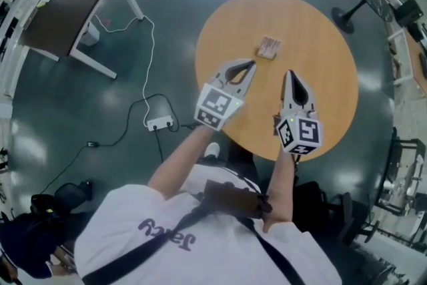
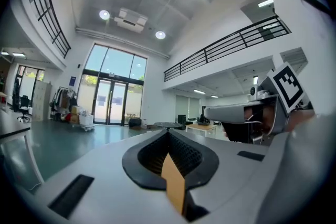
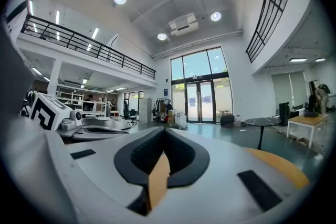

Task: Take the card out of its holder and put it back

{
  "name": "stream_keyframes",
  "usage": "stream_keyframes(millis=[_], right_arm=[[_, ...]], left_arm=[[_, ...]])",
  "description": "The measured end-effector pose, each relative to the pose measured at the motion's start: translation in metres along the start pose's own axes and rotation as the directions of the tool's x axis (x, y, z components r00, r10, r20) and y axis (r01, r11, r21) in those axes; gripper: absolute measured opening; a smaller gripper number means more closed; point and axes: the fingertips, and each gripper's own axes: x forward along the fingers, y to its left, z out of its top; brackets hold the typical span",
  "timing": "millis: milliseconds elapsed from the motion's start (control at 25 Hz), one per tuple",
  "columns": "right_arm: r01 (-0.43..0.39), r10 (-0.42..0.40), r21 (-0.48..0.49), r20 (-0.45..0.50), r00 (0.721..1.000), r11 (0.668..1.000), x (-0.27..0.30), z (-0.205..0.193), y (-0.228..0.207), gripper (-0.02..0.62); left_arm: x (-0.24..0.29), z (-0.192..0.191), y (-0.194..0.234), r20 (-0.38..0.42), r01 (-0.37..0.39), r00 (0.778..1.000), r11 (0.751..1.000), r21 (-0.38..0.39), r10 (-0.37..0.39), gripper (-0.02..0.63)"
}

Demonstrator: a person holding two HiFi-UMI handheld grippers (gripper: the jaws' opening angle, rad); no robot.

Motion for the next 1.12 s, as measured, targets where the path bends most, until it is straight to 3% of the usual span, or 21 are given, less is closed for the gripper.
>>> stream_keyframes(millis=[320,440,640,840,1000,1120], right_arm=[[-0.020,0.012,-0.080,-0.108,0.994,0.997,0.036,-0.047,-0.008,0.023],[-0.028,0.019,-0.059,-0.150,0.989,0.998,0.047,-0.064,-0.017,0.023],[-0.018,0.014,-0.018,-0.211,0.977,1.000,0.053,-0.090,-0.037,0.023],[-0.072,0.077,0.032,-0.223,0.972,0.997,0.062,-0.106,-0.052,0.023],[-0.067,0.081,0.060,-0.265,0.961,0.996,0.072,-0.125,-0.070,0.023],[-0.060,0.089,0.112,-0.281,0.955,0.992,0.078,-0.135,-0.083,0.025]], left_arm=[[0.008,-0.049,0.029,-0.073,0.039,0.996,0.998,-0.039,-0.042,0.011],[0.022,-0.071,0.032,-0.120,0.079,0.989,0.996,-0.040,-0.084,0.011],[0.033,-0.121,0.027,-0.222,0.140,0.964,0.989,-0.054,-0.148,0.011],[0.048,-0.163,0.037,-0.310,0.162,0.934,0.983,-0.083,-0.180,0.011],[0.062,-0.185,0.060,-0.354,0.164,0.918,0.984,-0.073,-0.179,0.011],[0.069,-0.194,0.071,-0.364,0.215,0.905,0.975,-0.058,-0.221,0.012]])
